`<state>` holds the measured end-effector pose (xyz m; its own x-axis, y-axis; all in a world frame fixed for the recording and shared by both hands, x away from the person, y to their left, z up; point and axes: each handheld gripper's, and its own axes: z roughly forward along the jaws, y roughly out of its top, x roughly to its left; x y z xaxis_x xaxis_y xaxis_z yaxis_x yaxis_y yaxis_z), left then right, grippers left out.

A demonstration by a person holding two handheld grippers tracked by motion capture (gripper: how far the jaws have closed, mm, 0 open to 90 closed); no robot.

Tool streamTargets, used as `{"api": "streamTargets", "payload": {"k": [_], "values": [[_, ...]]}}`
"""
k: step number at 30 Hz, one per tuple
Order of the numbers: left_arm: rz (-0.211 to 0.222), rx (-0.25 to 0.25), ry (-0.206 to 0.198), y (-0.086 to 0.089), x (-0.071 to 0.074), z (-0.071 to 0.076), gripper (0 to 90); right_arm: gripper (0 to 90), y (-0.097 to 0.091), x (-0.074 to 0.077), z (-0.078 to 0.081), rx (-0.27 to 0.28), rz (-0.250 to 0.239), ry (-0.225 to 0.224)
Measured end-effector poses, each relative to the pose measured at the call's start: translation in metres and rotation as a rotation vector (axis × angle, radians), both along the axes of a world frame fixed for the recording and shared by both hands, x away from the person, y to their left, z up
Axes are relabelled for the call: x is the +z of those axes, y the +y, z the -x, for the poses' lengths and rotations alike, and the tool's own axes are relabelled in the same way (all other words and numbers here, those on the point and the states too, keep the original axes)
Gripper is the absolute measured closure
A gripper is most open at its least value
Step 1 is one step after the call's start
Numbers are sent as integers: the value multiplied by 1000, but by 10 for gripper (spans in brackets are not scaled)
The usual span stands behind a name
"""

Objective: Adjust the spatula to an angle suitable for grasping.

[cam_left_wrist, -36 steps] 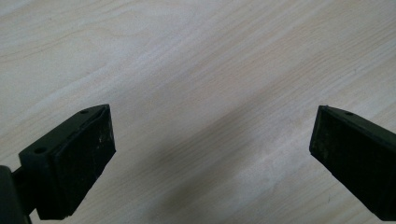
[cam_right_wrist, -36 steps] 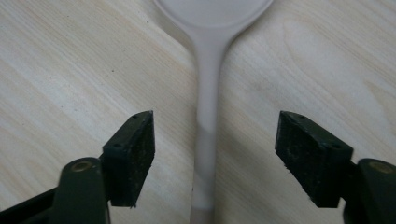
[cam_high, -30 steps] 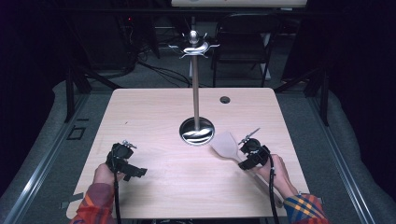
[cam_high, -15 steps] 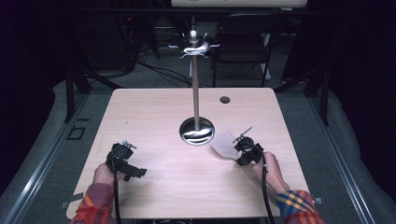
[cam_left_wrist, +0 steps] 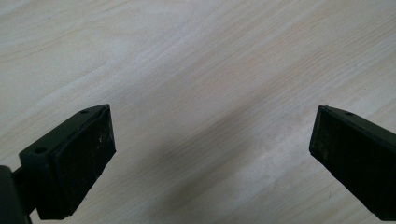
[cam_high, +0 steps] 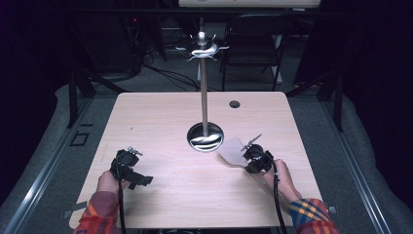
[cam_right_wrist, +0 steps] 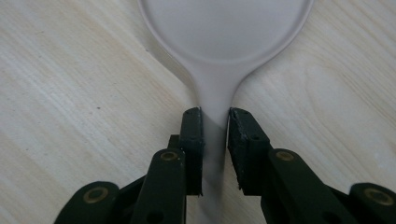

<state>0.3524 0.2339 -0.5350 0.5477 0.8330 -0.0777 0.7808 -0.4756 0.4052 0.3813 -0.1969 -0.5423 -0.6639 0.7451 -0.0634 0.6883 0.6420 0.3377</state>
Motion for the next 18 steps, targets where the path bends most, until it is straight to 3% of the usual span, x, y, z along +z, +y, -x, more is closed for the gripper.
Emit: {"api": "streamTargets", "payload": {"k": [9,10,12,18], "values": [[-2,-8,-2,0,0,0,2,761,17,1,9,118,-4,4],[-2,-9,-2,0,0,0,2,761,19,-1,10,123,-26,-1],[-3,-10,-2,0,1,0,2,762,25,0,13,176,-20,8],[-3,-12,-1,0,1,0,2,765,33,1,19,257,-44,29]]}}
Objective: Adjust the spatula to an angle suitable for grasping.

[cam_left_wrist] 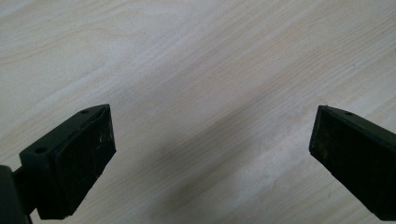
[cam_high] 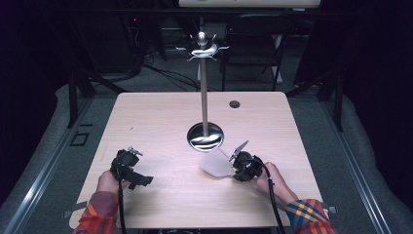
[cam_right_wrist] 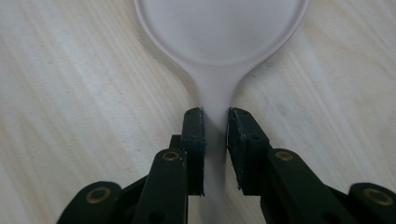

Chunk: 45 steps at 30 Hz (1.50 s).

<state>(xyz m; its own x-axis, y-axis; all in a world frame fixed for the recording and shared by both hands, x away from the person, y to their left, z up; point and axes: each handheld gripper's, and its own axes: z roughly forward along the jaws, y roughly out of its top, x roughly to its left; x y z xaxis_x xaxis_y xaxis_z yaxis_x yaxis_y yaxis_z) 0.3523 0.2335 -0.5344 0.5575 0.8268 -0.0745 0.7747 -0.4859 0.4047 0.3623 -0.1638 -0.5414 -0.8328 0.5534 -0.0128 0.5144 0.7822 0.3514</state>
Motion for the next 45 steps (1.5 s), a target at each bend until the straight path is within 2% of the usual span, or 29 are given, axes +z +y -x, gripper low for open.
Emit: {"api": "streamTargets", "payload": {"k": [4,5,7,8,9,11,12,13,14,19,21,23,24,25,26,28,31,35,36,37,41,42,43,45], "values": [[0,0,-1,0,0,0,2,758,1,0,0,4,-11,13],[0,0,-2,0,0,0,2,726,0,-1,0,-15,-17,21],[0,-1,-1,0,0,0,2,655,-1,-1,-2,-38,4,48],[0,-1,-1,0,0,0,2,654,-3,0,-3,-50,15,51],[0,-1,-1,0,0,0,2,619,-7,2,-2,-67,7,79],[-1,-2,-1,0,0,1,2,619,-10,4,-1,-73,23,80],[-1,-2,-1,0,0,1,2,610,-13,6,1,-79,13,99],[-1,-3,-1,0,0,1,2,607,-16,7,2,-83,41,104],[0,-3,-3,0,0,1,2,607,-18,7,4,-101,31,104],[-2,-5,-3,0,0,1,2,604,-38,12,14,-120,70,134],[-1,-4,-4,0,0,1,2,603,-43,12,17,-123,79,145],[-2,-5,-3,0,0,1,2,585,-48,9,21,-123,97,185],[-2,-6,-2,0,0,1,2,585,-48,9,21,-123,97,185],[-3,-6,-2,0,0,1,3,585,-48,8,22,-107,129,196],[-2,-6,-2,0,0,1,2,587,-48,5,25,-104,138,206],[-3,-7,0,0,0,1,3,617,-48,3,27,-89,192,203],[-2,-6,-2,0,0,1,2,628,-49,3,26,-89,210,190],[-3,-8,-1,0,0,1,3,695,-50,4,26,-87,206,168],[-4,-9,-1,0,0,1,3,705,-51,5,24,-102,236,152],[-4,-9,-1,0,0,1,3,705,-51,5,24,-102,236,152],[-4,-10,-1,0,0,1,3,688,-53,6,21,-112,267,103],[-3,-10,0,0,0,1,3,681,-54,4,21,-131,250,95],[-4,-9,-1,0,0,1,4,671,-55,5,19,-122,270,93],[-6,-12,-2,0,0,1,4,655,-56,4,18,-145,267,72]]}}
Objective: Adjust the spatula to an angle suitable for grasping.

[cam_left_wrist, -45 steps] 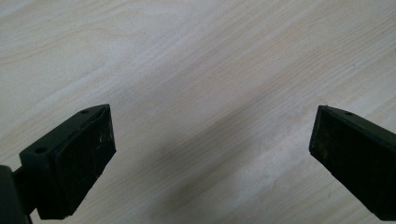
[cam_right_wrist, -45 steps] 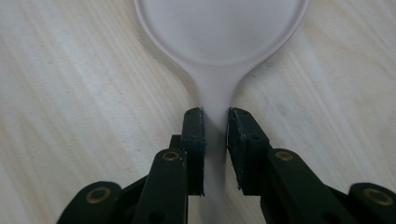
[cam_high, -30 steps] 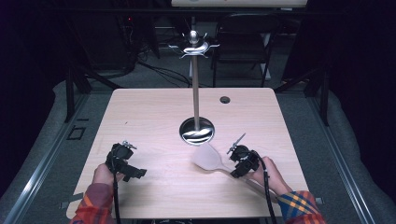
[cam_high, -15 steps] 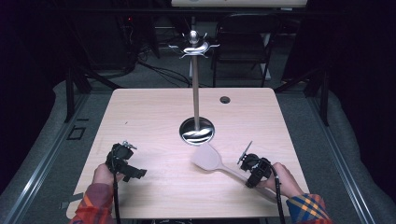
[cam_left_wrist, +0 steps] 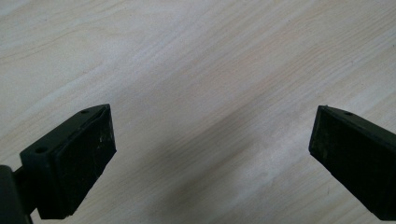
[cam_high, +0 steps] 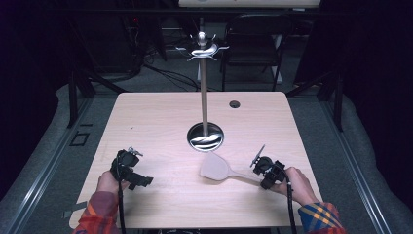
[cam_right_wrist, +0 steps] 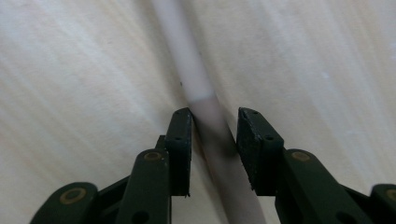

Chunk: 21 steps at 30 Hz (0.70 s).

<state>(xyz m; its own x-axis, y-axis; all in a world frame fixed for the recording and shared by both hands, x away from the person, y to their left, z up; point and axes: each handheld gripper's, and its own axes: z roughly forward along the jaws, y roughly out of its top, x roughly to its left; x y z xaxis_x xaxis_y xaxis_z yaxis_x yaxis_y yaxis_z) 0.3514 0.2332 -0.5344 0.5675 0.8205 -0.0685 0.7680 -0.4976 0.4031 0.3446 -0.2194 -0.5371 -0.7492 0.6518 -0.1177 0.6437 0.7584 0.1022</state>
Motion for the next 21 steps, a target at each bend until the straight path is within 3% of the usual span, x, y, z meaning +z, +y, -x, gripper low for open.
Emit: {"api": "streamTargets", "payload": {"k": [1,5,13,16,17,18,19,21], "values": [[0,0,0,0,0,0,3,632,-1,0,-3,-11,24,-17],[1,1,1,0,0,0,4,596,-4,-1,-7,-47,7,-46],[1,0,4,-1,0,0,4,524,-13,4,-18,-122,24,-106],[0,0,6,-1,-1,0,4,505,-20,7,-25,-192,5,-156],[1,0,5,-1,-1,0,4,505,-20,7,-25,-192,5,-156],[0,-1,4,-1,-1,0,4,494,-21,7,-27,-213,-14,-159],[0,-1,5,-1,-1,0,4,490,-22,3,-28,-251,-69,-188],[-2,-1,6,-1,-1,0,3,498,-23,4,-32,-252,-52,-175]]}}
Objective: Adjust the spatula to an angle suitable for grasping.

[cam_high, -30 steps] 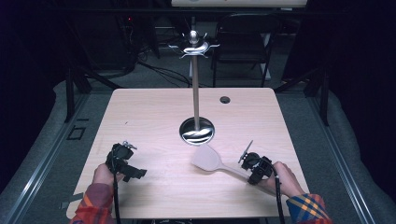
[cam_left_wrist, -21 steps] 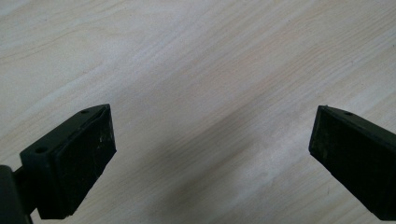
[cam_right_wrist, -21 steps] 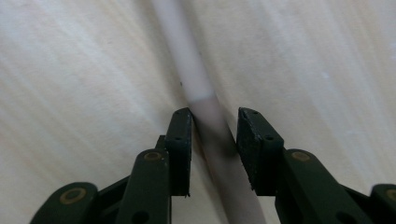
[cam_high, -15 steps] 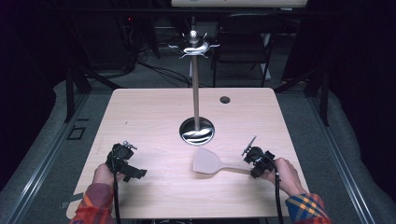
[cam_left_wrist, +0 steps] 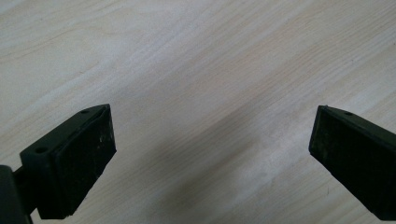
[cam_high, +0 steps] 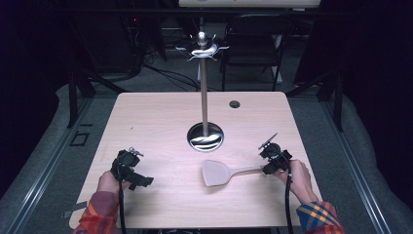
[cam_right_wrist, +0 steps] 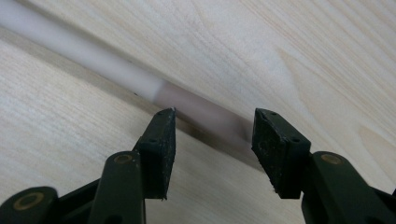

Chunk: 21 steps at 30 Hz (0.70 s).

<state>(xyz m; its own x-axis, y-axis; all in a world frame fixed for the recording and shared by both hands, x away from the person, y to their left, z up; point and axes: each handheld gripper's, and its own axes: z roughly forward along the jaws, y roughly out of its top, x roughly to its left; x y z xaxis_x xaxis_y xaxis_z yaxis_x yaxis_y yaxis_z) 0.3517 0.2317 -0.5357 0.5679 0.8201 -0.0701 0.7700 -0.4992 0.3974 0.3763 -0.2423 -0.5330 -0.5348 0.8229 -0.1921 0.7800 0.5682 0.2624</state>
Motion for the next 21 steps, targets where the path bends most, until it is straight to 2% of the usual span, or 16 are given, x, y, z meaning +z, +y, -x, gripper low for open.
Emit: {"api": "streamTargets", "payload": {"k": [1,3,5,6,9,13,14,15,16,17,18,19,21], "values": [[0,0,0,0,0,0,4,501,1,-1,-1,-11,-18,-8],[0,-1,-1,0,0,0,4,500,1,2,-2,2,20,22],[-1,-1,0,0,0,0,4,497,0,2,-2,9,28,28],[-1,-1,1,0,0,0,4,491,0,0,-2,-11,3,23],[-2,-4,0,0,0,0,4,484,1,-3,-2,-13,10,55],[-1,-1,0,0,0,0,4,476,4,-2,-2,-25,11,30],[-2,-3,0,0,0,0,4,474,5,-4,-4,-46,3,1],[-1,-1,1,-1,0,0,4,473,4,-1,-7,-28,37,25],[-4,-5,4,0,0,0,4,473,4,-1,-7,-28,37,25],[-1,-3,3,-1,-1,0,4,474,5,-7,-6,-73,-30,-28],[-2,-3,4,-1,-1,0,4,473,4,-4,-9,-59,3,-5],[-2,-3,3,-1,-1,0,4,466,5,-4,-11,-59,19,-1],[-2,-3,4,-1,-1,-1,4,456,6,-6,-14,-73,9,-21]]}}
